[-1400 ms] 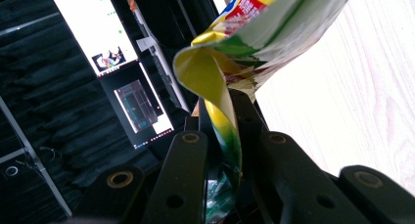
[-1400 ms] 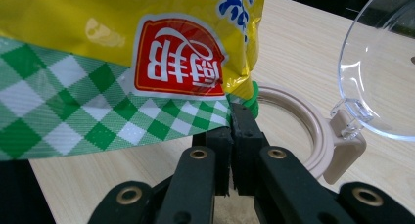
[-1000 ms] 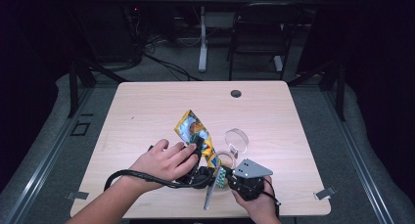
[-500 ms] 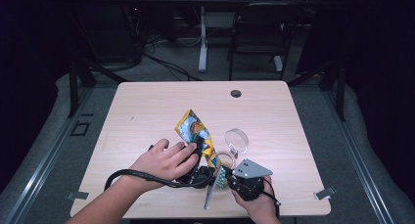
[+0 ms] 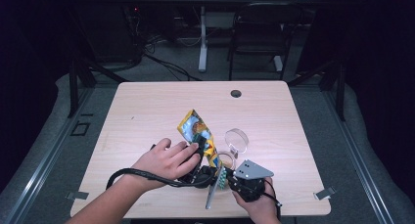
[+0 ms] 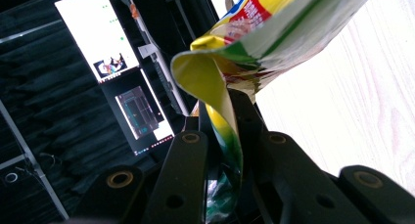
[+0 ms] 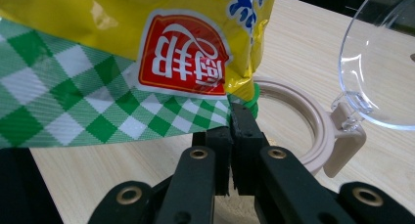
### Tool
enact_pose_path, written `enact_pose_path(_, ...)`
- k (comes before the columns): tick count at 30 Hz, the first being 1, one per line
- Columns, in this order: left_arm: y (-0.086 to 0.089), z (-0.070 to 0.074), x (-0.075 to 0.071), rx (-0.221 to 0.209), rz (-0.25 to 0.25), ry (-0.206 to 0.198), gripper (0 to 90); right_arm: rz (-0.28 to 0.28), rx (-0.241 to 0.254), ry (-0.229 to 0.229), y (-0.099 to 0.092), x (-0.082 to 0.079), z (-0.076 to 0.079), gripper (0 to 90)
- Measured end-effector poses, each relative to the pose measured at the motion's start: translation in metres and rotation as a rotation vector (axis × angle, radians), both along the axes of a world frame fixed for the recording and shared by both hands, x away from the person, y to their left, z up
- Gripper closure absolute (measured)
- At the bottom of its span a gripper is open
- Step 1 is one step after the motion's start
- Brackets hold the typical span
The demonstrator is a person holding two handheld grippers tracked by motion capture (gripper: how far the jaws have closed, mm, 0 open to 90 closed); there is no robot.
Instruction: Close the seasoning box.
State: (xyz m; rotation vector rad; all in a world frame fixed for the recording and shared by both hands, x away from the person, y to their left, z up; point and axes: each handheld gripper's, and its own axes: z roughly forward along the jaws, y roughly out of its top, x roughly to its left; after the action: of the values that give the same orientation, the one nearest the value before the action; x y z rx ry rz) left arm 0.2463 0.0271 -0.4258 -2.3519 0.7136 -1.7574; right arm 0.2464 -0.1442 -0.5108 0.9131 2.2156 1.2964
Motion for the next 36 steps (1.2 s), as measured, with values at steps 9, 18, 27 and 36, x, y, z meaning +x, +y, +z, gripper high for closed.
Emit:
enact_pose_path(9, -0.0009, -0.0008, 0.0008, -0.014, 0.003, 0.01, 86.4, -0.01, 0.006, -0.003, -0.0019, -0.0007, 0.0001, 88.1)
enact_pose_path(18, -0.004, 0.0, 0.0005, -0.008, -0.007, 0.005, 86.4, -0.01, 0.002, -0.003, -0.0028, -0.0017, 0.0001, 88.1)
enact_pose_path(27, -0.0039, 0.0003, 0.0003, -0.008, -0.006, 0.002, 86.4, -0.008, 0.006, -0.001, -0.0018, -0.0006, -0.0002, 88.0)
enact_pose_path(36, -0.0022, 0.0014, 0.0004, -0.008, 0.006, 0.001, 86.5, 0.006, 0.006, -0.002, 0.0013, 0.0015, -0.0002, 88.0)
